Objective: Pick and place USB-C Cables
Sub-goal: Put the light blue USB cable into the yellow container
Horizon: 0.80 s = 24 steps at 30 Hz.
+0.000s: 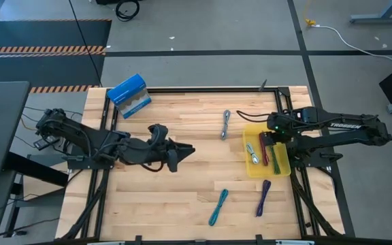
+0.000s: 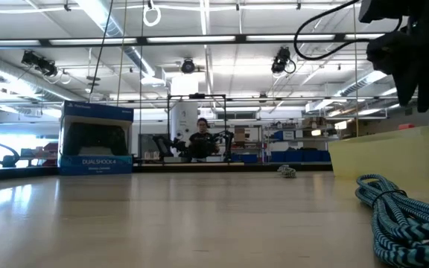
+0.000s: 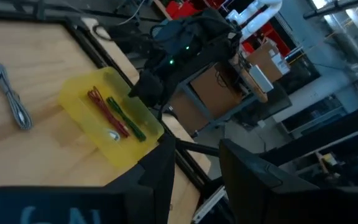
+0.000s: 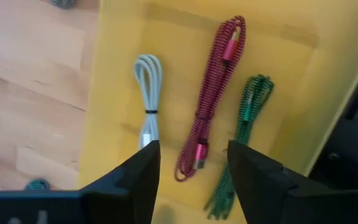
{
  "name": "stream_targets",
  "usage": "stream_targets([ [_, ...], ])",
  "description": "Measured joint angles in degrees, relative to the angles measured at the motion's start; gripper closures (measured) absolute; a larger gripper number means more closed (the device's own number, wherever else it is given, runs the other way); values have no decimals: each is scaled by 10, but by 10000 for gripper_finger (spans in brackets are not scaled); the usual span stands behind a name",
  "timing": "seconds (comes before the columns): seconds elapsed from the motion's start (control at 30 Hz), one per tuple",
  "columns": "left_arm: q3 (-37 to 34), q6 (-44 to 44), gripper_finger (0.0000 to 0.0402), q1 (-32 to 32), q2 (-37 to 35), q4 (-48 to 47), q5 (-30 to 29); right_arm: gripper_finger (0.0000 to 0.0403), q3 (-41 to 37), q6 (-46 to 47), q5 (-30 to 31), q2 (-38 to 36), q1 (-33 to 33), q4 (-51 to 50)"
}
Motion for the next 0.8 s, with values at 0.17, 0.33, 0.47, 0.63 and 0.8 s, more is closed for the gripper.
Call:
stream_targets([
  [0.17,0,-56,269,-1,25,-21,14,210,0,0,-14,-7,0,63],
  [0.33,0,-106,269,1,70,-13,27,210,0,-46,-79,-10,0,169],
  [0.47,0,-133,269,4,104,48,37,210,0,-101,-105,-10,0,234],
  [0.63,0,-136,269,4,142,108,35,211,0,-142,-162,-11,0,323],
  [0.8,0,-199,269,6,191,102,54,211,0,-153,-280,-14,6,442],
])
